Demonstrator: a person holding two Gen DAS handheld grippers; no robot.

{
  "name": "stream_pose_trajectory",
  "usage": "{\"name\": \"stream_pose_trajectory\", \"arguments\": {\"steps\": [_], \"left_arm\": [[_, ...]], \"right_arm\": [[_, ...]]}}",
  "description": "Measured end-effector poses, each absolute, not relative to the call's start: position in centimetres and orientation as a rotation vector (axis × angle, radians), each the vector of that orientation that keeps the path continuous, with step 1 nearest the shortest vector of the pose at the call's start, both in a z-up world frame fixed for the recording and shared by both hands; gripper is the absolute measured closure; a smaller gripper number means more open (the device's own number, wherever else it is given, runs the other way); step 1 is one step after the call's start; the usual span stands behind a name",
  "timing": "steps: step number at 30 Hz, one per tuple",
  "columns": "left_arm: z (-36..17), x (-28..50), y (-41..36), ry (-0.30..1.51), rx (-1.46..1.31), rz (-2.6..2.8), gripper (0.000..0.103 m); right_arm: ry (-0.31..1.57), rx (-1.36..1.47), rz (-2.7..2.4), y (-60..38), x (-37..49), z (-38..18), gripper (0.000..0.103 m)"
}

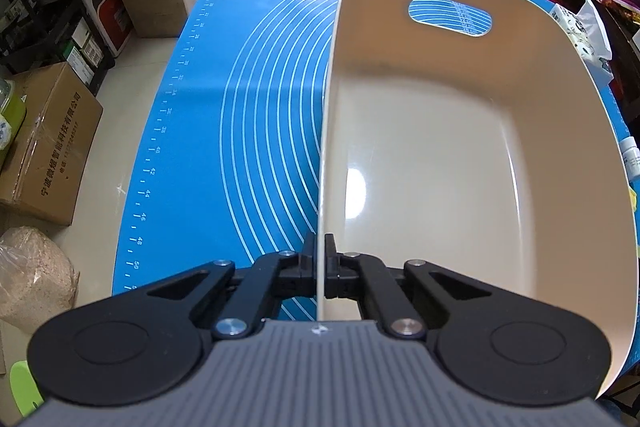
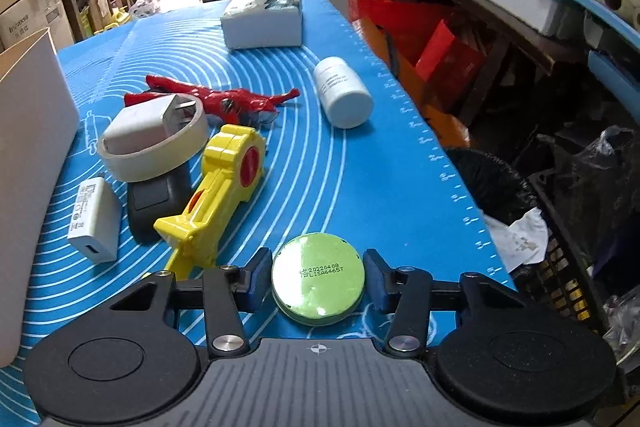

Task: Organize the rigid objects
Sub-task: 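Carry the green tin into the beige bin and open the right tool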

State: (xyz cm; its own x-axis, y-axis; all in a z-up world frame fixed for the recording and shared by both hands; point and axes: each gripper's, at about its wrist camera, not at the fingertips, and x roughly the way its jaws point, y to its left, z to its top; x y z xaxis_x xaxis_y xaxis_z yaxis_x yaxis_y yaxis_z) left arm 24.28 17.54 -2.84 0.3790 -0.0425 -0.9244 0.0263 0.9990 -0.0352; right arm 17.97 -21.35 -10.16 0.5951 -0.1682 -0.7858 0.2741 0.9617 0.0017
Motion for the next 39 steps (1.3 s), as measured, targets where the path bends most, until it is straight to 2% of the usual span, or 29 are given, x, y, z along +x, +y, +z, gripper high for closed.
{"name": "stream_pose_trajectory", "arguments": {"steps": [10,17,23,33,39], "left_arm": [[-2.9,24.2,17.5,1.181,-0.017,-0.045,0.1],[-3.0,24.2,17.5,1.18,-0.018,-0.044,0.1],[-3.0,24.2,17.5,1.181,-0.02,-0.043,0.1],[-2.9,24.2,17.7,1.178,-0.024,-0.044,0.1],[-2.9,24.2,17.7,1.179,-0.025,-0.042,0.1]], "right_arm": [[0.757,0.084,-0.219,-18.8,18.3,-4.9,0.048],[0.64,0.099,-0.067,-14.6,20.3,1.2,0.048],[0.597,0.071,0.063,-10.0,23.1,4.2,0.048],[0.629,-0.009,0.223,-2.1,26.9,4.1,0.048],[0.729,-0.057,0.298,1.6,27.3,1.9,0.048]]}}
